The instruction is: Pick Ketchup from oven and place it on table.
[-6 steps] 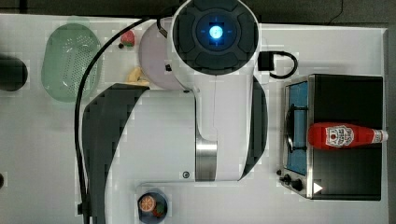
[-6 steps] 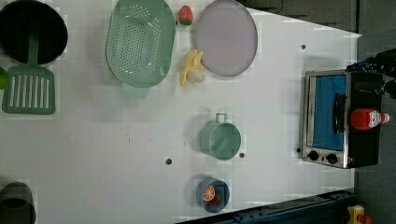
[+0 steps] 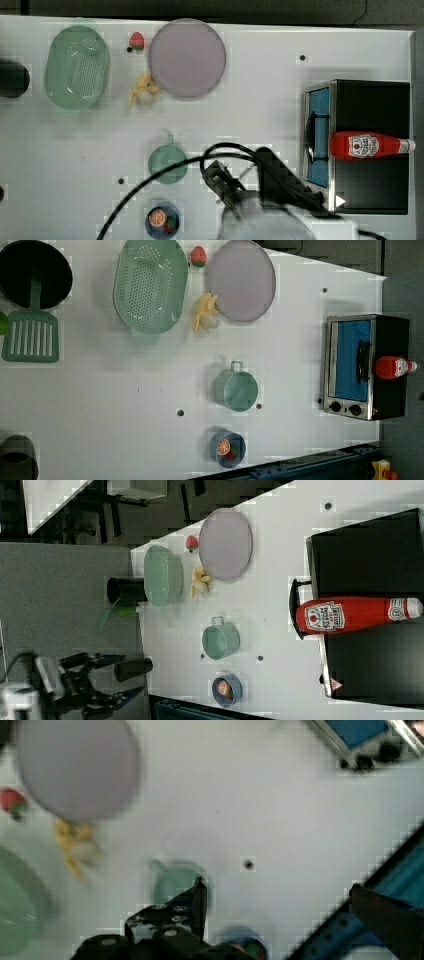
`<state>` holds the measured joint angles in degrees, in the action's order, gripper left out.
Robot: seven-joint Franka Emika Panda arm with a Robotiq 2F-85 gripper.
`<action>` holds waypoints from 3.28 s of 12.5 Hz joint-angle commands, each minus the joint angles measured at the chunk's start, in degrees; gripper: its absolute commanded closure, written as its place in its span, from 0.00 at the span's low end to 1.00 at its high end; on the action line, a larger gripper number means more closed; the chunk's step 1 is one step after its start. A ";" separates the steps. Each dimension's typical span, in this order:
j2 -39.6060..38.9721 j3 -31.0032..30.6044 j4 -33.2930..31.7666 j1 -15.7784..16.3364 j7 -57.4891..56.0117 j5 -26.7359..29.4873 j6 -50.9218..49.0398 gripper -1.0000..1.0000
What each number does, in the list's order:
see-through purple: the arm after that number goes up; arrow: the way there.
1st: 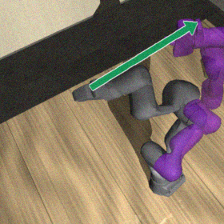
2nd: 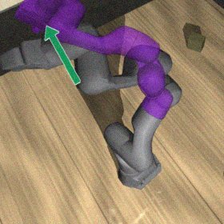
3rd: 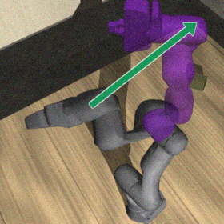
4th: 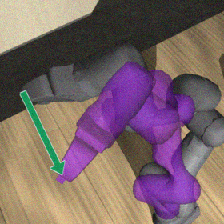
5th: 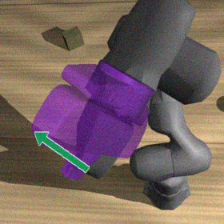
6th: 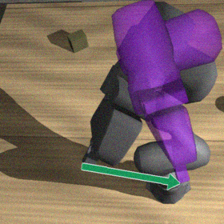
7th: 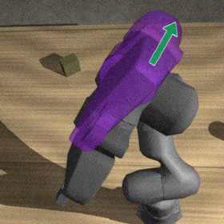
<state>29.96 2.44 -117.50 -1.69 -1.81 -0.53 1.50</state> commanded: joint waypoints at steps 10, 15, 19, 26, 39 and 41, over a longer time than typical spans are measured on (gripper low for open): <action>-18.29 20.65 -1.25 -3.75 1.88 -2.40 23.33 0.00; -27.66 26.58 -1.15 -4.08 1.88 -2.41 34.69 0.00; -34.59 29.45 -0.20 -4.32 1.92 -1.72 39.40 0.00; -38.93 30.87 -0.05 -4.88 1.95 4.15 41.31 0.11; -24.69 14.95 6.91 -1.19 8.26 3.81 19.30 0.50; -23.01 8.37 3.46 -1.05 11.82 3.81 18.58 0.50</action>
<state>7.42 12.28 -111.74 -4.82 3.98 3.17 21.89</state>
